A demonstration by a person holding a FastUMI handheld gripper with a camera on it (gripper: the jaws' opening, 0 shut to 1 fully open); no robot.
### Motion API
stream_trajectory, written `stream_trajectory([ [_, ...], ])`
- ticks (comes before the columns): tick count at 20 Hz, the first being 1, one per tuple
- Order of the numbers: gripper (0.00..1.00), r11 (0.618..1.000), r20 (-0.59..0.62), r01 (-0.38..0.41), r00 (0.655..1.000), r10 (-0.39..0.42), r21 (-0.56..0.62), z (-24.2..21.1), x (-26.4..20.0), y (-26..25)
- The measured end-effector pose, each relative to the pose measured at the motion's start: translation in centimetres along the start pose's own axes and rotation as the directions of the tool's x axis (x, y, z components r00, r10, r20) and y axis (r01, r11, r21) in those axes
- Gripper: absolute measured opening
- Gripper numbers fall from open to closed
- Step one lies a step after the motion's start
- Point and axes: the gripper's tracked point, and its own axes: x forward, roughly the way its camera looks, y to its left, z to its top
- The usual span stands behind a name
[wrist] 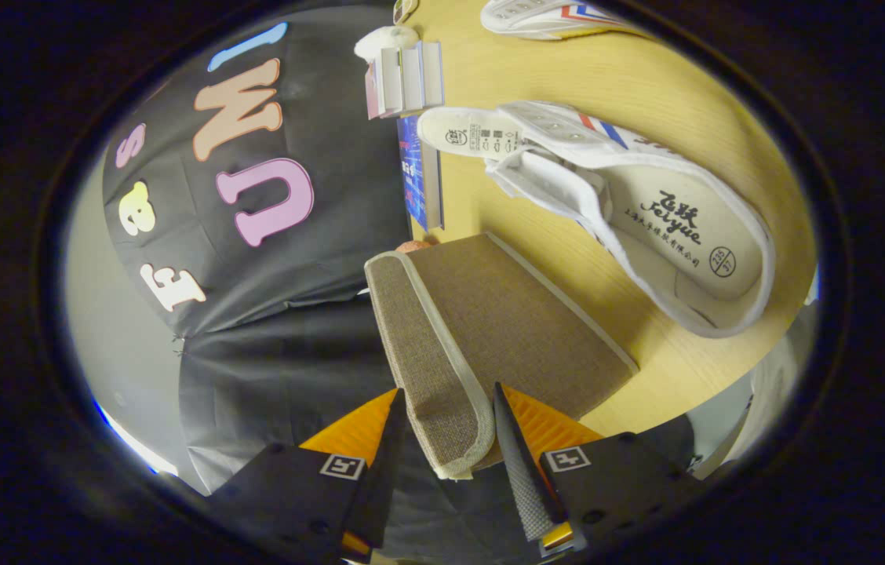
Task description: Open the storage box then place both shoes into the box .Put the left shoe in first, then the right shoe, with the right side of both shoes facing outward in a uniform manner.
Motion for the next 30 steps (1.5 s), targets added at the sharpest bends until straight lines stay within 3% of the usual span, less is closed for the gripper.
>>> stream_trajectory([
  [6, 0.24, 1.0, 0.001, 0.018, 1.0, -0.018, -0.02, 0.2, -0.5, -0.7],
  [8, 0.24, 0.998, 0.006, 0.039, 0.999, -0.039, -0.05, 0.1, -0.1, -0.8],
  [12, 0.08, 0.991, 0.012, 0.009, 1.0, -0.007, -0.137, 0.1, -1.2, 0.8],
  [18, 0.04, 0.956, 0.013, -0.026, 0.999, 0.032, -0.291, -1.3, -2.1, 3.9],
  [22, 0.04, 0.891, -0.004, -0.07, 0.997, 0.076, -0.448, -3.3, -2.5, 8.2],
  [30, 0.04, 0.797, -0.155, -0.226, 0.974, 0.167, -0.56, -10.1, -0.9, 16.9],
])
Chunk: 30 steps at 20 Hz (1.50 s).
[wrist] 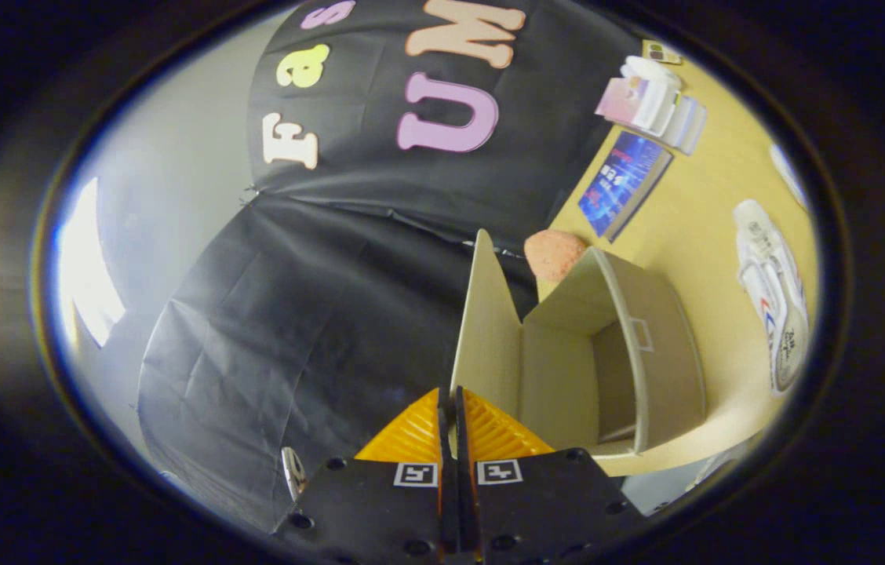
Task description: Open the storage box then place both shoes into the box .Put the left shoe in first, then the right shoe, with the right side of both shoes facing outward in a uniform manner.
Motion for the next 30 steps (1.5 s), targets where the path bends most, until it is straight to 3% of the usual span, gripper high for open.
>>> stream_trajectory([
  [8, 0.05, 0.991, -0.144, -0.097, 0.986, 0.083, -0.094, -4.7, 7.4, 6.9],
  [16, 0.07, 0.974, -0.264, -0.086, 0.964, 0.028, -0.21, -11.4, 13.0, 8.6],
  [19, 0.23, 0.963, -0.291, -0.097, 0.957, 0.02, -0.253, -12.1, 13.6, 8.2],
  [24, 0.92, 0.935, -0.27, -0.092, 0.963, -0.004, -0.343, -10.5, 12.2, 6.6],
  [30, 0.98, 0.865, -0.115, 0.061, 0.984, -0.136, -0.499, -2.6, 6.3, 2.2],
])
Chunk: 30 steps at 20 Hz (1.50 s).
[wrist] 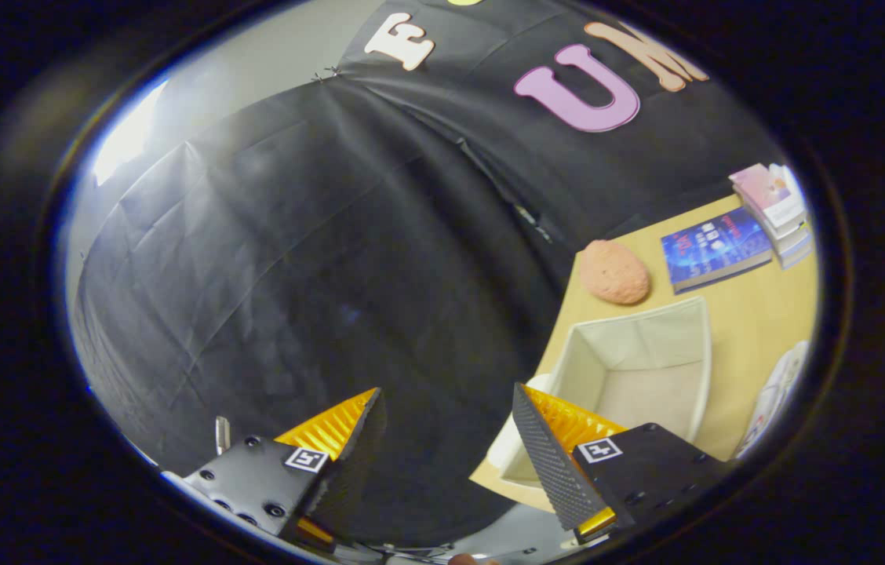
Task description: Open the storage box then place both shoes into the box .Put the left shoe in first, then the right shoe, with the right side of both shoes facing outward in a uniform manner.
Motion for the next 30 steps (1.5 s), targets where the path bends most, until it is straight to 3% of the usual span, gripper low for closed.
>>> stream_trajectory([
  [4, 0.99, 0.975, 0.032, 0.206, 0.979, -0.203, -0.088, 1.1, -6.0, -7.9],
  [8, 1.0, 0.912, 0.032, 0.393, 0.919, -0.392, -0.115, -0.3, -12.1, -15.5],
  [10, 1.0, 0.891, 0.016, 0.445, 0.895, -0.445, -0.092, -1.4, -14.8, -18.3],
  [17, 1.0, 0.828, -0.091, 0.56, 0.823, -0.56, -0.03, -5.9, -19.7, -26.6],
  [21, 1.0, 0.805, -0.19, 0.581, 0.782, -0.594, -0.121, -8.3, -19.2, -30.8],
  [26, 0.99, 0.753, -0.319, 0.594, 0.683, -0.658, -0.283, -11.6, -18.0, -36.1],
  [28, 0.98, 0.733, -0.341, 0.604, 0.649, -0.68, -0.312, -11.8, -17.4, -37.9],
  [30, 0.97, 0.726, -0.34, 0.623, 0.641, -0.688, -0.292, -11.2, -16.5, -39.1],
])
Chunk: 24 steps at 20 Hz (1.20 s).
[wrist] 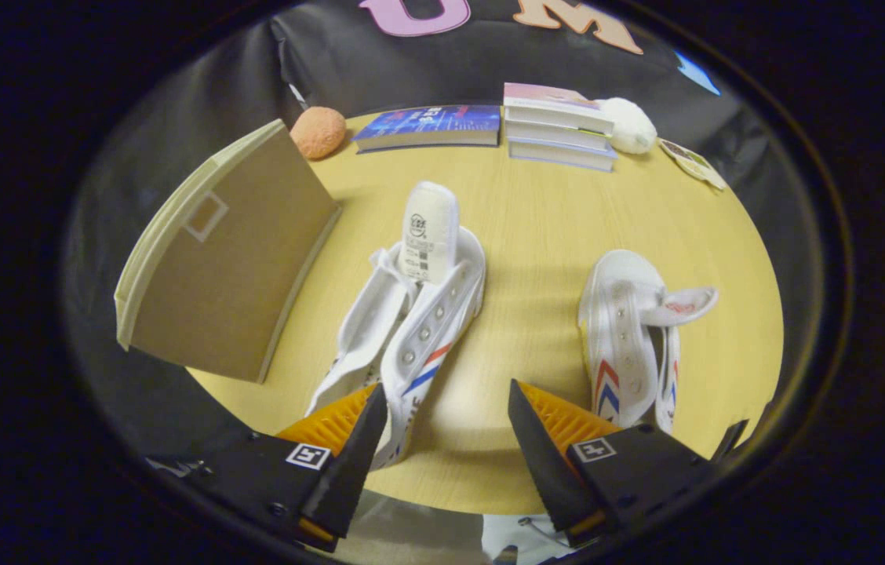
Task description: Open the storage box then place both shoes into the box .Put the left shoe in first, then the right shoe, with the right side of both shoes facing outward in a uniform manner.
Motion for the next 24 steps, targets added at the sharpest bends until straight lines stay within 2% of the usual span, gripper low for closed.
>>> stream_trajectory([
  [4, 0.9, 0.999, -0.026, 0.012, 1.0, -0.011, 0.046, 1.1, 2.2, 0.0],
  [7, 0.77, 0.997, -0.03, 0.03, 0.999, -0.028, 0.07, 1.8, 3.5, -0.2],
  [12, 0.55, 0.991, -0.062, -0.035, 0.997, 0.043, 0.13, 2.0, 4.2, 1.7],
  [16, 0.45, 0.981, -0.093, -0.079, 0.991, 0.097, 0.176, 1.8, 4.4, 1.9],
  [19, 0.33, 0.961, -0.105, -0.115, 0.984, 0.146, 0.253, 1.8, 4.2, 1.8],
  [21, 0.24, 0.96, -0.093, -0.132, 0.983, 0.159, 0.246, 1.8, 4.2, 1.5],
  [23, 0.14, 0.915, -0.075, -0.165, 0.976, 0.206, 0.369, 1.9, 4.4, 1.8],
  [24, 0.14, 0.888, -0.058, -0.176, 0.974, 0.221, 0.425, 2.1, 4.6, 1.6],
])
